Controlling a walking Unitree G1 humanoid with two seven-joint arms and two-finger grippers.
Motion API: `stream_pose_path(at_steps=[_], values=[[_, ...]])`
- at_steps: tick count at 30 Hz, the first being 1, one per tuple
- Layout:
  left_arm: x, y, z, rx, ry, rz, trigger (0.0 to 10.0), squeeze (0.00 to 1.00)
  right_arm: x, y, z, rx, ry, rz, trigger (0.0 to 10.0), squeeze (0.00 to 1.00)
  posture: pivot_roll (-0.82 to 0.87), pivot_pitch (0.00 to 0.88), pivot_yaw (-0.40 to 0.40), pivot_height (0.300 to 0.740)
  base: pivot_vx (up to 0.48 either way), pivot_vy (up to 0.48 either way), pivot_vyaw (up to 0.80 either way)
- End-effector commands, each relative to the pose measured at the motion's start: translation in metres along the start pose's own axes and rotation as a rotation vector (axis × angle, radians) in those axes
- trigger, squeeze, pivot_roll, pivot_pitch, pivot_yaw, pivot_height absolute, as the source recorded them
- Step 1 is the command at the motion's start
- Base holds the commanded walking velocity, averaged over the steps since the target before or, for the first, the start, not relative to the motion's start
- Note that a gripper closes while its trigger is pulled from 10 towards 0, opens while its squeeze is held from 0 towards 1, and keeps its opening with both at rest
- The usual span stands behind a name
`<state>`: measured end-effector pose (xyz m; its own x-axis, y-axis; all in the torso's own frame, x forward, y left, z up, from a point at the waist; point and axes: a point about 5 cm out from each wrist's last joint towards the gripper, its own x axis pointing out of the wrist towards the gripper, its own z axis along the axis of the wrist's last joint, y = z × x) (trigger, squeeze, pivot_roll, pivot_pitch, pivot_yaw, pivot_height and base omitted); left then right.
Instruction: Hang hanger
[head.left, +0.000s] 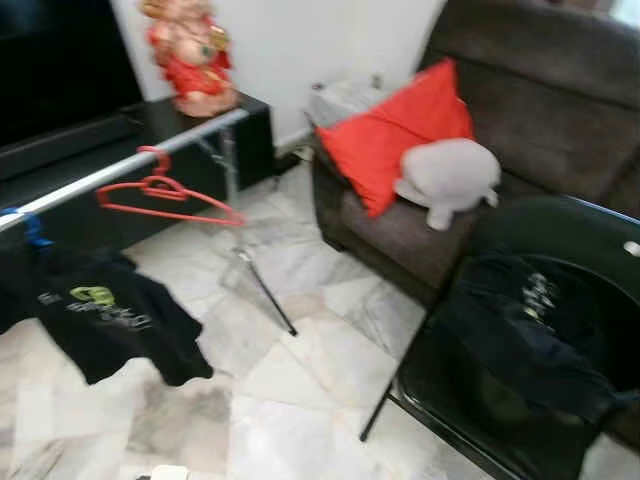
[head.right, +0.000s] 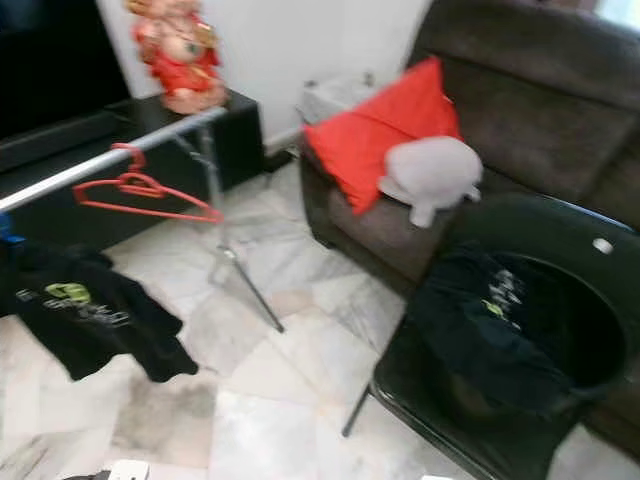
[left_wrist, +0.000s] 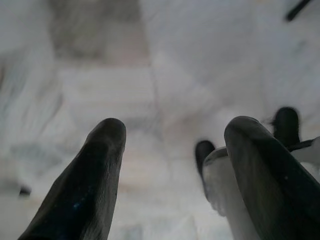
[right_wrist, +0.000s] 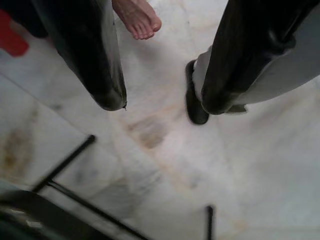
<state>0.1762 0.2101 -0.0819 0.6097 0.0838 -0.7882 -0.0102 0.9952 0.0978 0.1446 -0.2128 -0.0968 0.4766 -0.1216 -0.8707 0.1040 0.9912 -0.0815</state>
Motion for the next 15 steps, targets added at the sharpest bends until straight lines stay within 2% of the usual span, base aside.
stream_pose_path(at_steps=[1, 4, 11, 15], values=[[-0.0021, 0.0067, -0.0070, 0.018, 0.022, 0.016, 10.0, 0.00, 0.0000, 0.0052, -0.0019, 0.012, 0.002, 0.013, 10.0, 0.00, -0.04, 0.053, 0.028, 0.740, 0.000, 0.000, 0.00], [-0.0021, 0.0074, -0.0067, 0.036, 0.022, 0.019, 10.0, 0.00, 0.0000, 0.0053, -0.0019, 0.010, 0.002, 0.015, 10.0, 0.00, -0.04, 0.053, 0.028, 0.740, 0.000, -0.081, 0.00], [-0.0024, 0.0093, -0.0069, 0.002, 0.017, 0.035, 10.0, 0.00, -0.0001, 0.0056, -0.0021, 0.013, -0.001, 0.016, 10.0, 0.00, -0.04, 0.053, 0.028, 0.740, 0.000, -0.034, 0.00], [-0.0023, 0.0091, -0.0062, -0.005, 0.013, 0.036, 10.0, 0.00, -0.0002, 0.0055, -0.0024, 0.011, 0.000, 0.017, 10.0, 0.00, -0.04, 0.053, 0.027, 0.740, 0.000, 0.000, -0.80]])
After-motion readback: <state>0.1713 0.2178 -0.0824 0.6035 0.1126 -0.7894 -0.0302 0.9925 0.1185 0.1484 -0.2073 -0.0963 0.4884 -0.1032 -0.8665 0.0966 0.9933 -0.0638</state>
